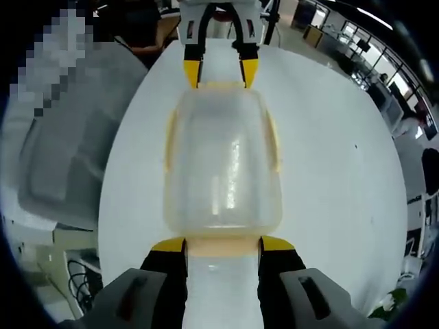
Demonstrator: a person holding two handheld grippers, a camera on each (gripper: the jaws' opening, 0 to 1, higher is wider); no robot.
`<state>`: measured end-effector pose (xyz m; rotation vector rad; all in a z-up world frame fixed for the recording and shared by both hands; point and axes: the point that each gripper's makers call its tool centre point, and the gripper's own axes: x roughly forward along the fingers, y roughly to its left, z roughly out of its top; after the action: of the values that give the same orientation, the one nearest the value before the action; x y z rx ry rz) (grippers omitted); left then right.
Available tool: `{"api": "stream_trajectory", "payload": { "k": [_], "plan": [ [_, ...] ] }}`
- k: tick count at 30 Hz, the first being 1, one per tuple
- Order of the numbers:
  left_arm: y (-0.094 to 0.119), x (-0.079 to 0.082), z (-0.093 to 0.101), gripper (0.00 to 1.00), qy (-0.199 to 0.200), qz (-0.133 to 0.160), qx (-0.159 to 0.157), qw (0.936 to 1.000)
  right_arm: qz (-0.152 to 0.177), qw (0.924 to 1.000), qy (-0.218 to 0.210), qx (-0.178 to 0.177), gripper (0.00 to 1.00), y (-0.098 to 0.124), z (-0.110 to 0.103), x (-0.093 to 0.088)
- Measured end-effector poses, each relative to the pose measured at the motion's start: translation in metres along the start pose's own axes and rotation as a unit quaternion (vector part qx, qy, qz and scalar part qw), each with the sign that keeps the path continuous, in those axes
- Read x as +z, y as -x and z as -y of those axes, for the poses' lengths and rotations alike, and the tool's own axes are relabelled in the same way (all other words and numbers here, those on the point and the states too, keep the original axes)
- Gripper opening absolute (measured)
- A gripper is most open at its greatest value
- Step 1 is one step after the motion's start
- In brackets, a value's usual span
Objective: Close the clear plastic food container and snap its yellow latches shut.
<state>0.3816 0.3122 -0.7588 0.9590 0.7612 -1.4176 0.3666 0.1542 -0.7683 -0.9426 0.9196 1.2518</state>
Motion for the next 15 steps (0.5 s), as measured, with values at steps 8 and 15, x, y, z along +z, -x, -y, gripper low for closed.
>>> {"api": "stream_trajectory", "payload": {
  "k": [8,15],
  "plan": [
    [-0.007,0.009,-0.001,0.38,0.001,0.001,-0.001,1.0,-0.003,1.0,-0.002,0.0,0.38,0.004,0.0,-0.01],
    [-0.014,0.017,-0.002,0.38,0.001,0.005,-0.003,1.0,-0.006,0.9999,-0.007,0.004,0.38,0.005,0.001,-0.021]
  ]
}}
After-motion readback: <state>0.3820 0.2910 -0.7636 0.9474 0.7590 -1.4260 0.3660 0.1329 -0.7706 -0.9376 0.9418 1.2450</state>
